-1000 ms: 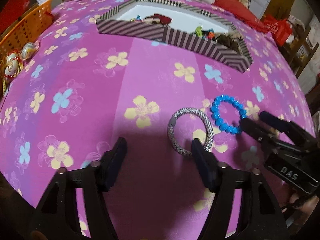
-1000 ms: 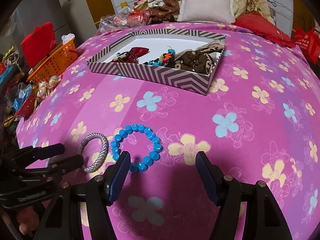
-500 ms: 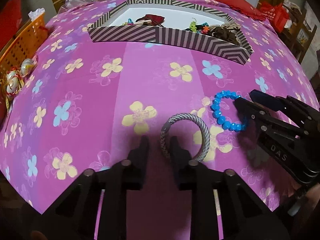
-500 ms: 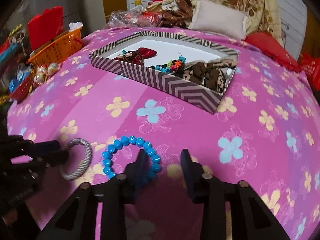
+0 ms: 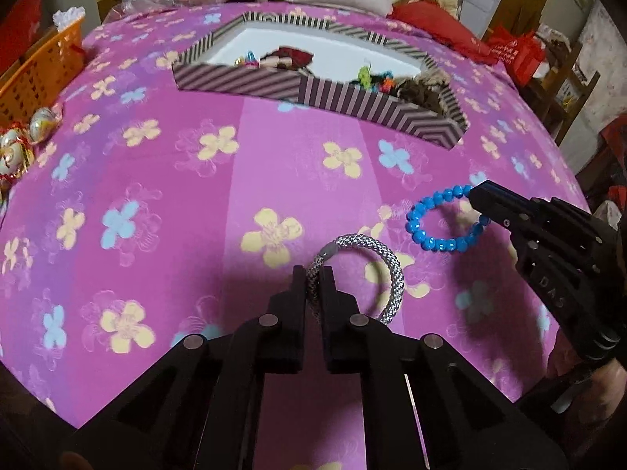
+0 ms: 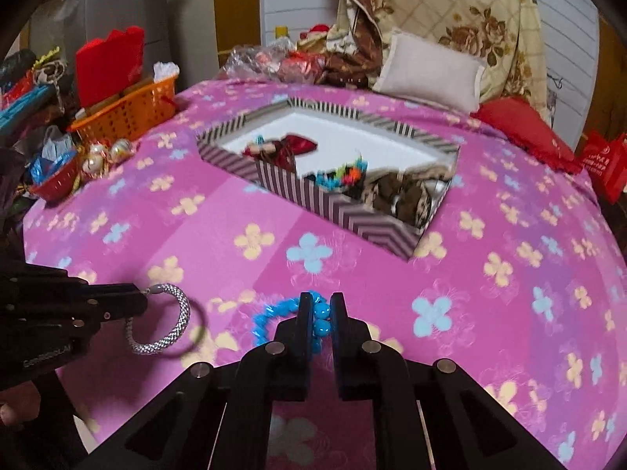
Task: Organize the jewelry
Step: 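Grasp the silver rope bangle with the left tool while the right tool grasps the blue bead bracelet, then carry the bangle and bracelet into the tray and open both tools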
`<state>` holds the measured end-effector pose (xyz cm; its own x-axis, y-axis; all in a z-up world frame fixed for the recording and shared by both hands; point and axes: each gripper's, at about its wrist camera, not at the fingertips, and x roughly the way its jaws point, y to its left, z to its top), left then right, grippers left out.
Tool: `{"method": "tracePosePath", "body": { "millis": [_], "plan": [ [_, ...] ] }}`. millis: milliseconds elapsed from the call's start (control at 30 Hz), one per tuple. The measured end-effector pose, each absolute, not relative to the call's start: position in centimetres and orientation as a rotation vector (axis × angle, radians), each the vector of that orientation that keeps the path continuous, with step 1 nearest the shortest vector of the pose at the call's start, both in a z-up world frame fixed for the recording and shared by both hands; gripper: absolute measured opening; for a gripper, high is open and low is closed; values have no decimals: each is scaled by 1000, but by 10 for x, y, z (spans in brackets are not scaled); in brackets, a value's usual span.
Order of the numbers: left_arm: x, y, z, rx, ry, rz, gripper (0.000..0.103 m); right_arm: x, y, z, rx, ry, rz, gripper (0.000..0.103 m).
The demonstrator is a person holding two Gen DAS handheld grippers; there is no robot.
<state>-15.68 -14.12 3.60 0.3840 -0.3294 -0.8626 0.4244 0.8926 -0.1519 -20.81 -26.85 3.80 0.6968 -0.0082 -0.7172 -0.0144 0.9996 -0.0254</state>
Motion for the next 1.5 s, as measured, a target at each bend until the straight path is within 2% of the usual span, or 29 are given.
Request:
{"method": "tracePosePath", "body": {
  "millis": [500,1500],
  "plan": [
    [-150,-136,67,104,1004,-439,5,-208,-264,88,-62,723,12,8],
    [-65,-182,90,184,919,-357,5,-146,-296,105,-82,727,-19,8]
  ]
}}
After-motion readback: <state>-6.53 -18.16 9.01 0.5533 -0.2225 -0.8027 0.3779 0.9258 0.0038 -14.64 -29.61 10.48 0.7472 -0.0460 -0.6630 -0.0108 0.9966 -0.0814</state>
